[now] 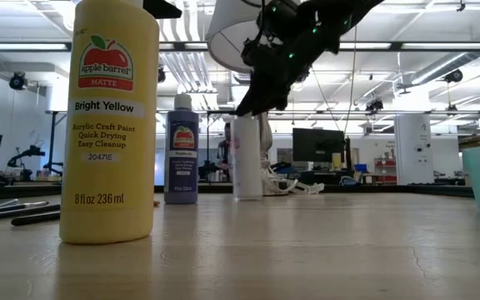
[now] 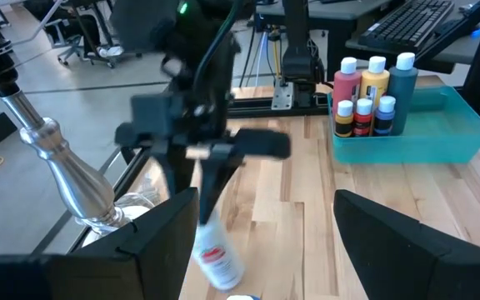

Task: Pick & Place Paint Supplies
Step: Put the white paint bottle into the green bin

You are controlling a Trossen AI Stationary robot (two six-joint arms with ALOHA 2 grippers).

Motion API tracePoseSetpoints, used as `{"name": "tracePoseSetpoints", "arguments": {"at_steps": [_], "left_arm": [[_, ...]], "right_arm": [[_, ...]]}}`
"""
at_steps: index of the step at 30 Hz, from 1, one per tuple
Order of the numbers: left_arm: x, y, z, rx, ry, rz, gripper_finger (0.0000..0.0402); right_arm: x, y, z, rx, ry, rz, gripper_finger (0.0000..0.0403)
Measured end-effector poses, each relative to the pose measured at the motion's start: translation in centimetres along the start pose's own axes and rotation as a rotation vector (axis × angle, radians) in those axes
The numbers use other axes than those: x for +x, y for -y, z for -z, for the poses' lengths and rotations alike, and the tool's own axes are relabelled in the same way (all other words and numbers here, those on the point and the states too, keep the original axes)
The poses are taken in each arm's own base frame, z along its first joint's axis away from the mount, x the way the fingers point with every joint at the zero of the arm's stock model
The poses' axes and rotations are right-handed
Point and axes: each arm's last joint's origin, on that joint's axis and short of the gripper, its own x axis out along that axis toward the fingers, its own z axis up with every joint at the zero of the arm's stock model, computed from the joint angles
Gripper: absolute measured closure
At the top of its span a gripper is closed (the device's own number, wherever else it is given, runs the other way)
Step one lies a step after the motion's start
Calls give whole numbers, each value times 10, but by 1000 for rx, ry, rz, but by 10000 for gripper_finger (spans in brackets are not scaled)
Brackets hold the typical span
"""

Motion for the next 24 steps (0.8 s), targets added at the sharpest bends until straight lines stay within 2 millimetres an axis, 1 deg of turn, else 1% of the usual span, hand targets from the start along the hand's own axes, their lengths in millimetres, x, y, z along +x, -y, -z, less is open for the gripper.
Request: {"name": "tracePoseSetpoints", "arguments": {"at_steps": [7,13,19,22,24], "left_arm": [[0,0,0,0,0,0,117],[0,0,0,0,-1,0,117],[0,0,0,0,0,0,117],[0,0,0,0,0,0,117],[0,0,0,0,0,0,117]], "right_arm": [[-53,-31,-2,-68,-33,-53,289],[-116,-62,-1,-94,17,-117,289],[-177,-95,16,-106,104,-168,289],[-200,-106,33,-94,111,-174,289],[-210,-109,47,-87,101,-156,289]]}}
